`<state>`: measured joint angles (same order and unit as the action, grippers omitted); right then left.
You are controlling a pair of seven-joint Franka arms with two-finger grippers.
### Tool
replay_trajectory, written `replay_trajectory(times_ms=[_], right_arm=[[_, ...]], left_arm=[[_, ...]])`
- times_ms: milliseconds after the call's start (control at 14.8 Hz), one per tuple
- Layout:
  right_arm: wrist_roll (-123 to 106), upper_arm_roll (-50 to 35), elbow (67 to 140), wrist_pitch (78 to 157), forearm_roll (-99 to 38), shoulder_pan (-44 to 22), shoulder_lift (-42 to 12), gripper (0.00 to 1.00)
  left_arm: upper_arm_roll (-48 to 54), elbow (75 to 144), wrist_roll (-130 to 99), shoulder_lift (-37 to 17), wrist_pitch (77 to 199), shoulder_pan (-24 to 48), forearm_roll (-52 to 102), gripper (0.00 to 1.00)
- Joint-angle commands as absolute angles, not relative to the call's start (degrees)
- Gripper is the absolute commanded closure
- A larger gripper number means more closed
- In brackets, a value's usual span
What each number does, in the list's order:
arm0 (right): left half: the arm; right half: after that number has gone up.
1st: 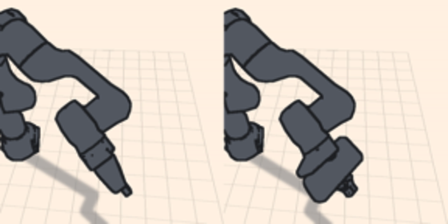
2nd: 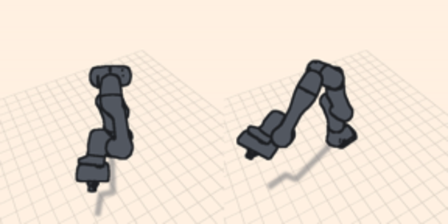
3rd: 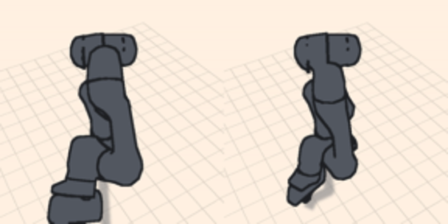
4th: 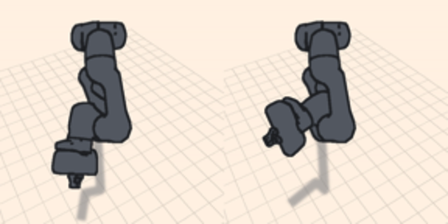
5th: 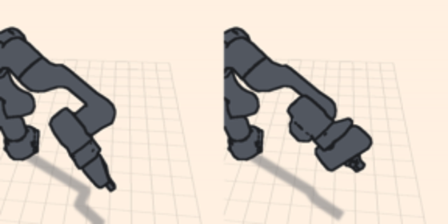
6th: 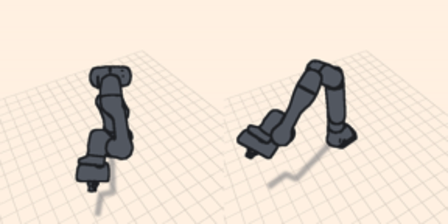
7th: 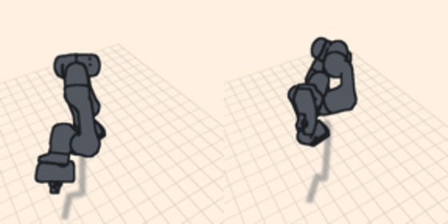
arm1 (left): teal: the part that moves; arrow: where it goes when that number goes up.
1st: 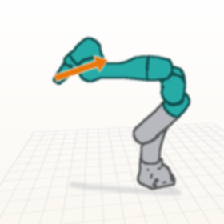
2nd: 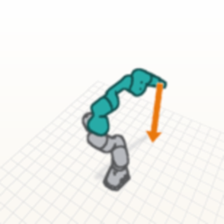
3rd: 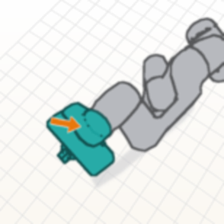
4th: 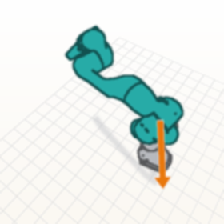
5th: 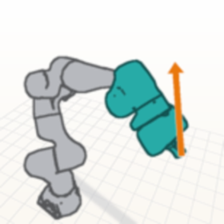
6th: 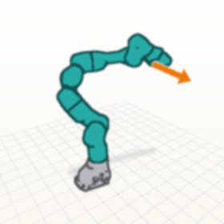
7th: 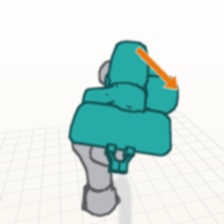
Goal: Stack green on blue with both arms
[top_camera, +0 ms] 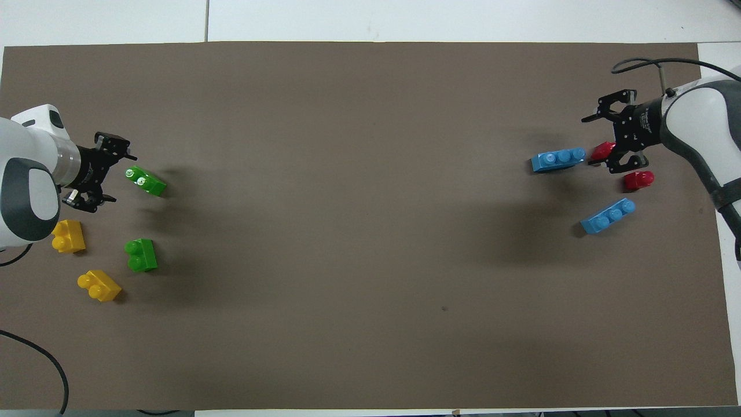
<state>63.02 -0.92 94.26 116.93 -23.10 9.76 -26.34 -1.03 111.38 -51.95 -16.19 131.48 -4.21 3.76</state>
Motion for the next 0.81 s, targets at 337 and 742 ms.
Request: replay_trajectory(times_ms=[337, 742], right_arm=[[58.45, -0.97, 99.75, 122.16, -23.38, 8.88, -25.84, 0.07], [56.95, -0.97, 101.69, 125.77, -23.73, 9.58, -26.37, 0.08]], left_arm=[[-0.97, 108.81, -52.47, -21.18, 133.33, -2.99, 4.48, 0.0], [-0.97, 107.84, -51.59, -22.24, 132.89, -3.16, 3.78, 0.0]])
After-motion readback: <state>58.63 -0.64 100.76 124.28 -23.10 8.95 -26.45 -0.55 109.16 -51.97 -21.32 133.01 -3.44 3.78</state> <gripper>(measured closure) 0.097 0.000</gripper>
